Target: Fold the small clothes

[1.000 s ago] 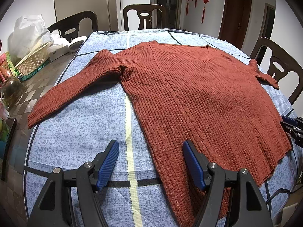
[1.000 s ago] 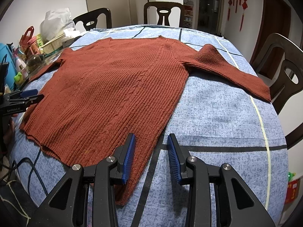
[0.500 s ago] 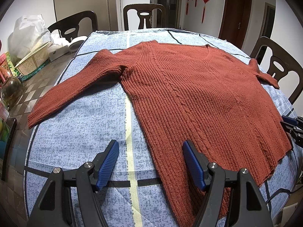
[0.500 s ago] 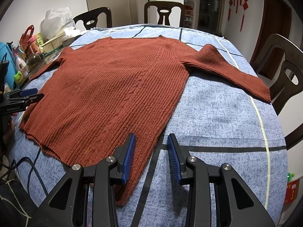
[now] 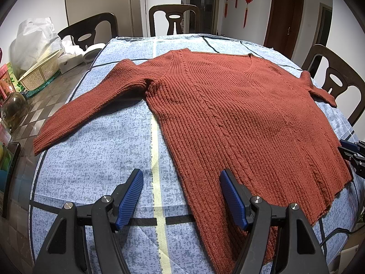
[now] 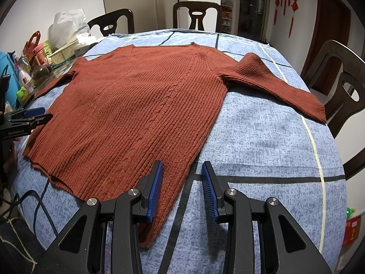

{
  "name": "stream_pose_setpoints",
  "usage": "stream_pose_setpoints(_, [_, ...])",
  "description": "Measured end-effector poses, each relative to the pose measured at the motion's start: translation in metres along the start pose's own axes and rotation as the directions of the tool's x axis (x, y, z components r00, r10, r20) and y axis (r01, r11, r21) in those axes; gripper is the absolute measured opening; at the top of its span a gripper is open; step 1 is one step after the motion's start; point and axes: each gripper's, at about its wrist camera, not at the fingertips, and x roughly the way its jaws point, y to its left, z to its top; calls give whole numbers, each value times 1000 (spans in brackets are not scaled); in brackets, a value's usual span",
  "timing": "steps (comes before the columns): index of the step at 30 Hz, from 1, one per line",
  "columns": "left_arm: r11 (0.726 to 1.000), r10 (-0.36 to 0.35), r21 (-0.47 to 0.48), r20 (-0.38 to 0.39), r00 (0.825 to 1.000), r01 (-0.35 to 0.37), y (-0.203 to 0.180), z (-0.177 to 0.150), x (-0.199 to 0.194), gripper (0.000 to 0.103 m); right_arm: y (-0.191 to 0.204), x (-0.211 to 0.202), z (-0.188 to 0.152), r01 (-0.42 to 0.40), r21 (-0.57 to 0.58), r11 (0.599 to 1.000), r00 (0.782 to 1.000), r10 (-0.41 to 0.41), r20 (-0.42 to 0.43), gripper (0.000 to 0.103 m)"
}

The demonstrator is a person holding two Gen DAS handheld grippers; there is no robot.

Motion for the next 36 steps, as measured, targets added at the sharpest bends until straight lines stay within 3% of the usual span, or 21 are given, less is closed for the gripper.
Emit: stream_pose_setpoints(36, [1000, 2, 1, 1, 1000, -2, 0, -1, 0, 72, -1, 0, 0, 6, 12, 1000, 1000, -6, -4, 36])
